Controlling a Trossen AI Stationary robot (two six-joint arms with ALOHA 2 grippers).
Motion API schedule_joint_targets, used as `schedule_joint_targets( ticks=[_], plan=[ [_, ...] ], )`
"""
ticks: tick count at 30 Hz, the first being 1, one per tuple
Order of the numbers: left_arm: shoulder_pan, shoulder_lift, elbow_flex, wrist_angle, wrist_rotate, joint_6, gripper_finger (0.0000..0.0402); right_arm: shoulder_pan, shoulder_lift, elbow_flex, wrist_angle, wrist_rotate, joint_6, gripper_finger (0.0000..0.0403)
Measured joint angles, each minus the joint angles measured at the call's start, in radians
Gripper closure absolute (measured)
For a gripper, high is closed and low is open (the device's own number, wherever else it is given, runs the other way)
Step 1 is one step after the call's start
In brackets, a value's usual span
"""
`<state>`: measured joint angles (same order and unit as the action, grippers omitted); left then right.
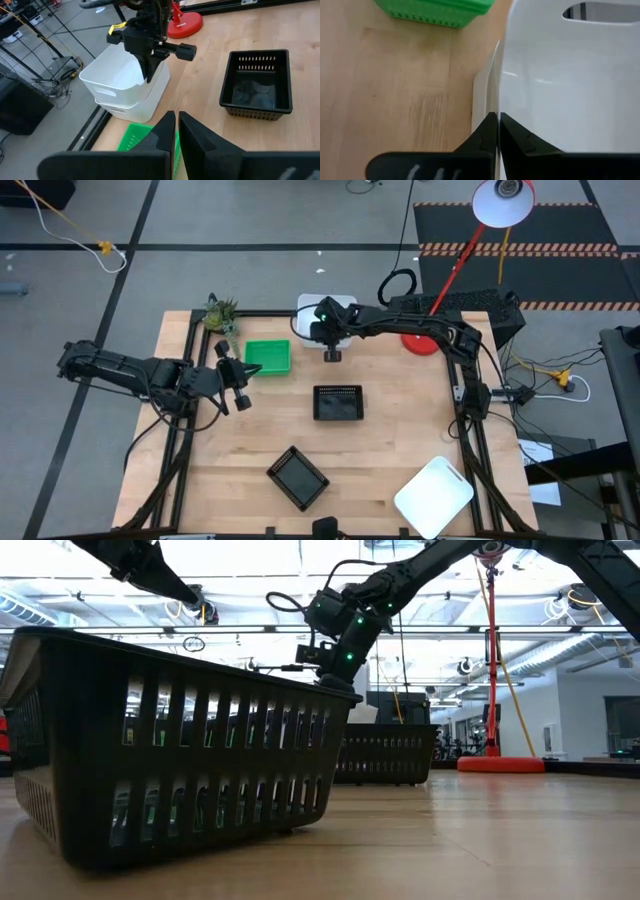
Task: Stack baskets by color
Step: Stack the left white bin on the top white bin, then stack the right white bin on the stacked white bins
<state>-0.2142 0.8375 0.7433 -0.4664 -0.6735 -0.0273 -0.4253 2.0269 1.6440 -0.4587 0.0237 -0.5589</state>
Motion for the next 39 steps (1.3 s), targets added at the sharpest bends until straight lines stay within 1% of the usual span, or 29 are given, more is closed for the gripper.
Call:
schedule_joint_targets(
  ticks=[8, 18, 24, 31, 39],
  plan=[
    [0.000, 0.000, 0.000, 0.000, 0.000, 0.006, 0.0376, 0.000, 0.001, 0.000, 0.005, 0.000, -0.006, 0.0393],
    [0.000, 0.000, 0.000, 0.000, 0.000, 0.007, 0.0376, 0.001, -0.003, 0.000, 0.009, 0.057, -0.003, 0.0311],
    [0.000, 0.000, 0.000, 0.000, 0.000, 0.006, 0.0376, 0.022, -0.018, 0.001, 0.018, 0.058, 0.012, 0.0280],
    [0.000, 0.000, 0.000, -0.001, 0.000, 0.005, 0.0376, 0.070, -0.061, 0.001, -0.013, 0.058, 0.089, 0.0271],
    [-0.002, 0.000, 0.000, -0.002, 0.002, -0.008, 0.0376, 0.187, -0.172, 0.001, -0.187, 0.058, 0.264, 0.0271]
  ],
)
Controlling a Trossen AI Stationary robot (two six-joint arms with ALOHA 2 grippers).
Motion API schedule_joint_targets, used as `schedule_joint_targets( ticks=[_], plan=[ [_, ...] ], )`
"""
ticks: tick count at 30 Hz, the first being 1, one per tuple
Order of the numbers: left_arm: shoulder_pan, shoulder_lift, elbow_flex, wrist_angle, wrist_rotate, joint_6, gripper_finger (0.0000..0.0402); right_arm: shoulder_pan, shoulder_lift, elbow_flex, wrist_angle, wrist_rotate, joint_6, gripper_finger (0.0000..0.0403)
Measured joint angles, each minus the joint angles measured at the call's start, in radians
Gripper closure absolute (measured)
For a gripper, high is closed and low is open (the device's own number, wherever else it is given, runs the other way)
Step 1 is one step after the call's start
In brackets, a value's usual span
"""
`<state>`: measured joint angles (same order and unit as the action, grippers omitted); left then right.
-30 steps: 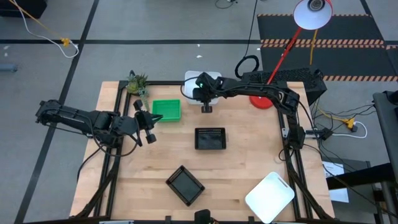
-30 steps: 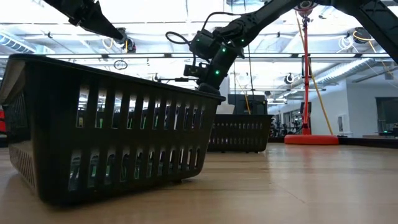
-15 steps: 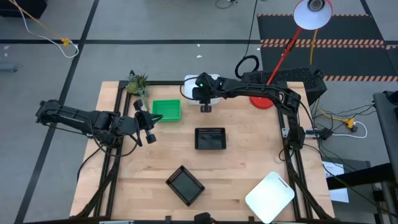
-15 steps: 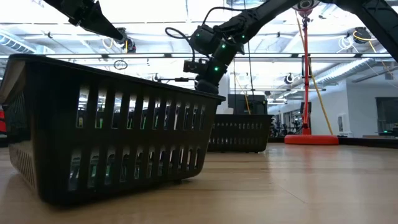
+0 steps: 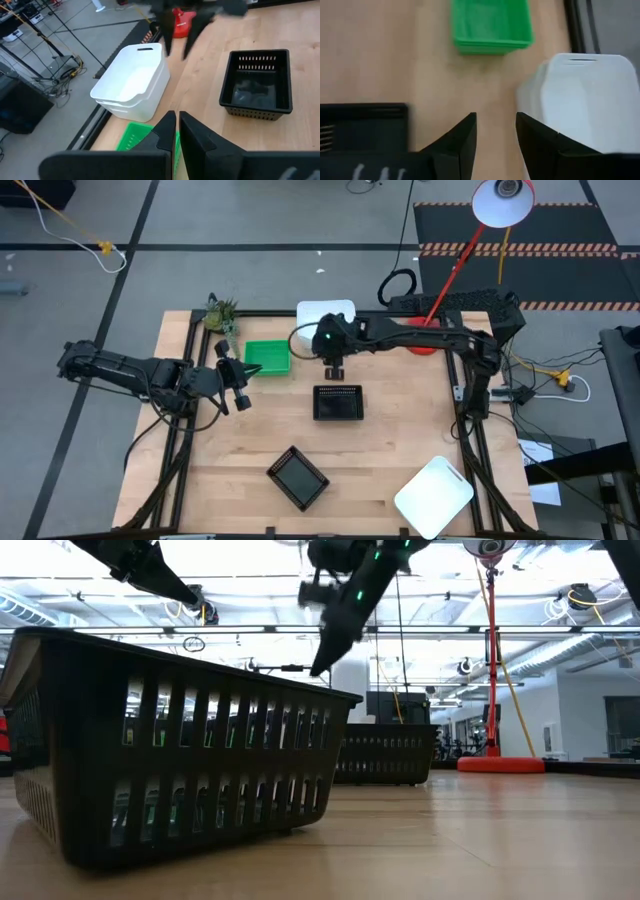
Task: Stack baskets by color
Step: Stack the right white bin on the stacked white bins
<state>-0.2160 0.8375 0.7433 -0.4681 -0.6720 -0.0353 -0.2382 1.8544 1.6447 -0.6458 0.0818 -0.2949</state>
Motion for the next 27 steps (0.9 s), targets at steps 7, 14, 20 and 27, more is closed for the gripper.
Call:
schedule_joint_targets(
  ticks=[7, 14, 20, 27],
  plan=[
    [-0.003, 0.000, 0.000, 0.001, 0.057, -0.015, 0.0376, 0.153, -0.074, 0.000, -0.123, 0.000, 0.142, 0.0271],
    [-0.020, 0.000, 0.000, 0.002, 0.078, -0.046, 0.0376, 0.332, -0.131, 0.000, -0.169, 0.133, 0.270, 0.0271],
    [-0.047, 0.000, 0.000, 0.001, 0.080, -0.049, 0.0376, 0.495, -0.177, 0.000, -0.307, 0.236, 0.539, 0.0271],
    [-0.062, 0.000, 0.000, 0.001, 0.081, -0.051, 0.0376, 0.686, -0.196, 0.000, -0.487, 0.230, 0.816, 0.0271]
  ],
)
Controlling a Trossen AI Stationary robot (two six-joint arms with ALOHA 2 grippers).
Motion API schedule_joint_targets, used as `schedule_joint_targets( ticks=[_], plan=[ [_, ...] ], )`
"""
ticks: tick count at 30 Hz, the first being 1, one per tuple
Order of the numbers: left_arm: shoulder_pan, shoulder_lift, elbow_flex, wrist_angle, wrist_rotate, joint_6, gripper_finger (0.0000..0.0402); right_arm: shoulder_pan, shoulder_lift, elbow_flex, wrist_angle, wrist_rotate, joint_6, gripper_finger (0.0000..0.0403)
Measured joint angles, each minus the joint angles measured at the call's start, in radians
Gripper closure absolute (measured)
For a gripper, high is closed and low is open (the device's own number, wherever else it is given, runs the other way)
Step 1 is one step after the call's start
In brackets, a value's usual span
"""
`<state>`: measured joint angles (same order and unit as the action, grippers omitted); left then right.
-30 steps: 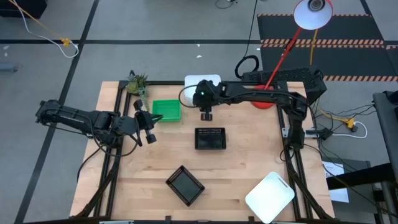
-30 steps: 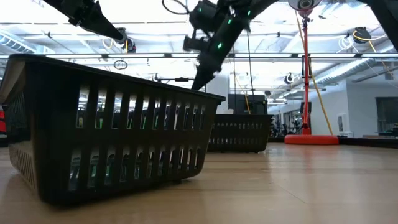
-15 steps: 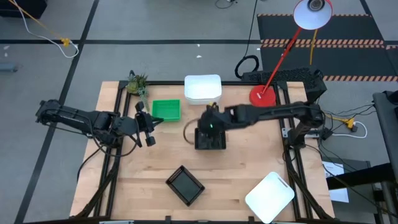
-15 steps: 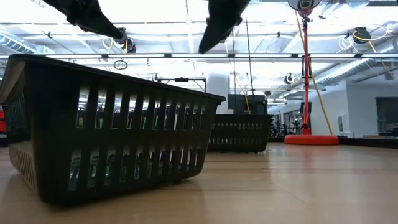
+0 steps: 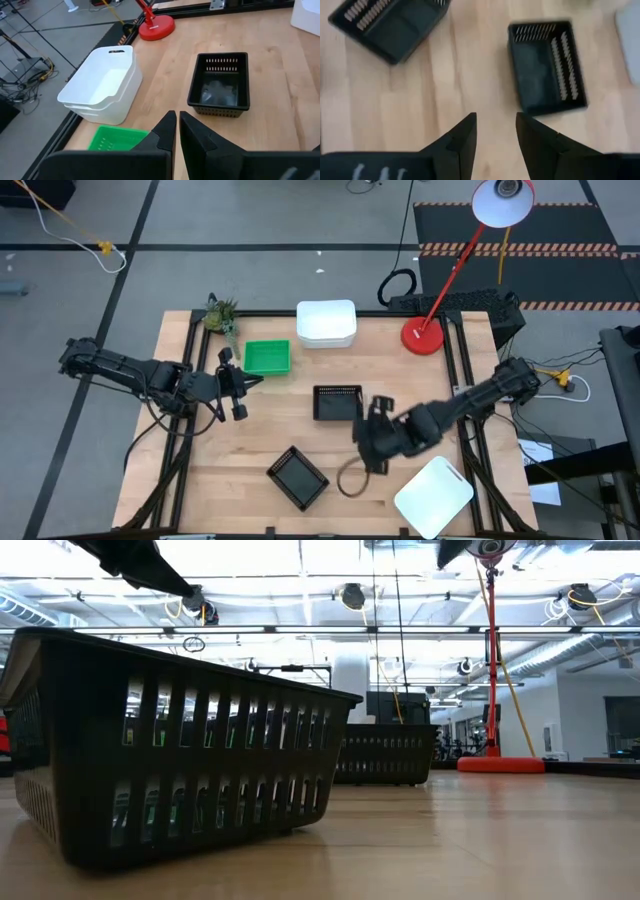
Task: Stack baskets by color
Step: Stack the right white bin on the stacked white bins
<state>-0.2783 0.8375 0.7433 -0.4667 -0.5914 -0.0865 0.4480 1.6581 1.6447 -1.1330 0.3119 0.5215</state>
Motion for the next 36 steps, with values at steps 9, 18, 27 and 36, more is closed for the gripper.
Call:
schedule_joint_targets(
  ticks=[9, 18, 27, 36],
  plan=[
    [0.001, 0.000, 0.000, 0.017, 0.000, -0.001, 0.0376, 0.195, -0.002, 0.000, -0.169, -0.055, 0.330, 0.0271],
    [0.001, 0.000, 0.000, 0.031, 0.000, -0.003, 0.0376, 0.367, -0.002, 0.000, -0.177, -0.162, 0.598, 0.0271],
    [0.001, 0.000, 0.000, 0.031, 0.000, -0.004, 0.0376, 0.452, -0.002, -0.044, 0.004, -0.286, 0.693, 0.0270],
    [0.001, 0.000, 0.000, 0.031, 0.000, 0.008, 0.0376, 0.481, -0.002, -0.298, 0.380, -0.503, 0.656, 0.0270]
  ],
)
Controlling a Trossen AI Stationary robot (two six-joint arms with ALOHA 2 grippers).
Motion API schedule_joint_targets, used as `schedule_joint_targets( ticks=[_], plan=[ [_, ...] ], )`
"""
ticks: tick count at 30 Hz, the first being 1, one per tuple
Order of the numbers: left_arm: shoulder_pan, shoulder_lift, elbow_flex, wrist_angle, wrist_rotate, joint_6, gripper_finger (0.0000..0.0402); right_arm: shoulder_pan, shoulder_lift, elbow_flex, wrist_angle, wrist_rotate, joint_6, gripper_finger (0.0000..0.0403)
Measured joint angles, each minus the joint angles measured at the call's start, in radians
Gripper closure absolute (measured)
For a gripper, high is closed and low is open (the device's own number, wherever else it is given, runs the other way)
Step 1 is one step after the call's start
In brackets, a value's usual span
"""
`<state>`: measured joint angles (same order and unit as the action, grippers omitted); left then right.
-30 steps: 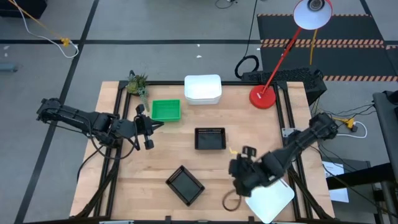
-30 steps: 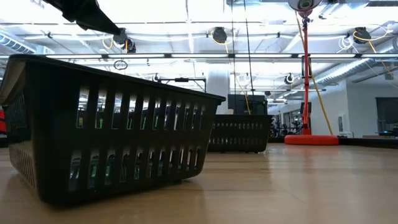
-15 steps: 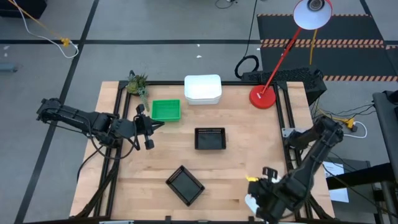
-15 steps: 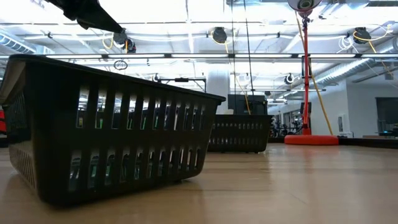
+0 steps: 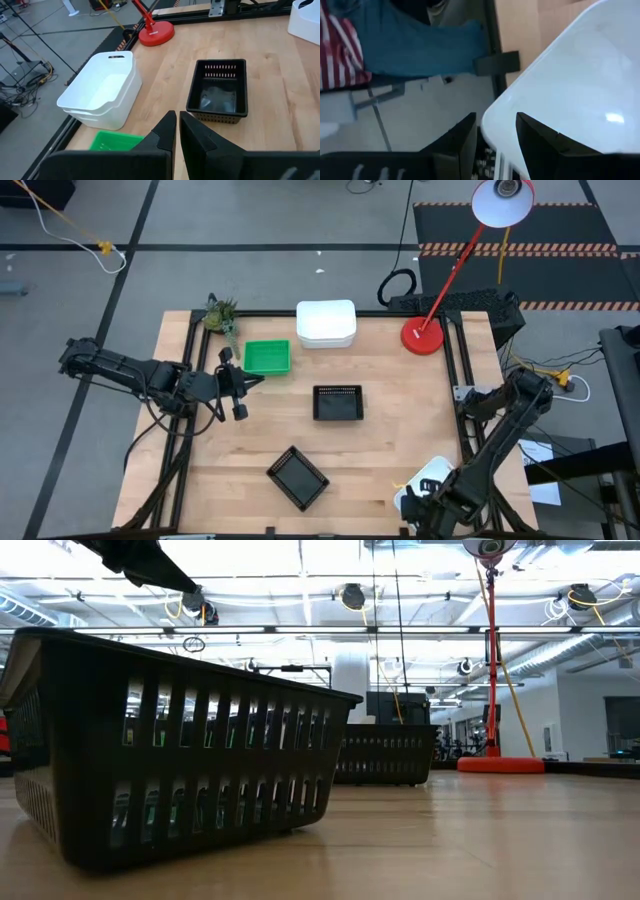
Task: Stack baskets by color
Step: Stack the right white bin on the stacked white bins
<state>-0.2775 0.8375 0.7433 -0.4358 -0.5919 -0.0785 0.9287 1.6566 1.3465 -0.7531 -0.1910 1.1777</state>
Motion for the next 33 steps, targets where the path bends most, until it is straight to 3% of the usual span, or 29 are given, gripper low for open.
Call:
schedule_joint_targets(
  ticks=[7, 12, 16, 25, 33],
  plan=[
    [0.000, 0.000, 0.000, 0.000, 0.000, 0.025, 0.0376, 0.004, 0.001, -0.154, 0.250, -0.023, 0.076, 0.0236],
    [0.000, 0.000, 0.000, 0.000, 0.000, 0.046, 0.0376, 0.010, -0.003, -0.160, 0.243, -0.032, 0.124, 0.0201],
    [0.000, 0.000, 0.000, 0.000, 0.000, 0.055, 0.0376, 0.010, -0.008, -0.160, 0.206, -0.050, 0.144, 0.0200],
    [0.001, 0.000, 0.000, 0.035, -0.002, 0.110, 0.0376, 0.016, 0.014, -0.160, 0.173, -0.048, 0.139, 0.0274],
    [0.002, 0.000, 0.000, 0.055, -0.011, 0.138, 0.0376, 0.016, 0.012, -0.158, 0.113, -0.058, 0.107, 0.0388]
  ],
)
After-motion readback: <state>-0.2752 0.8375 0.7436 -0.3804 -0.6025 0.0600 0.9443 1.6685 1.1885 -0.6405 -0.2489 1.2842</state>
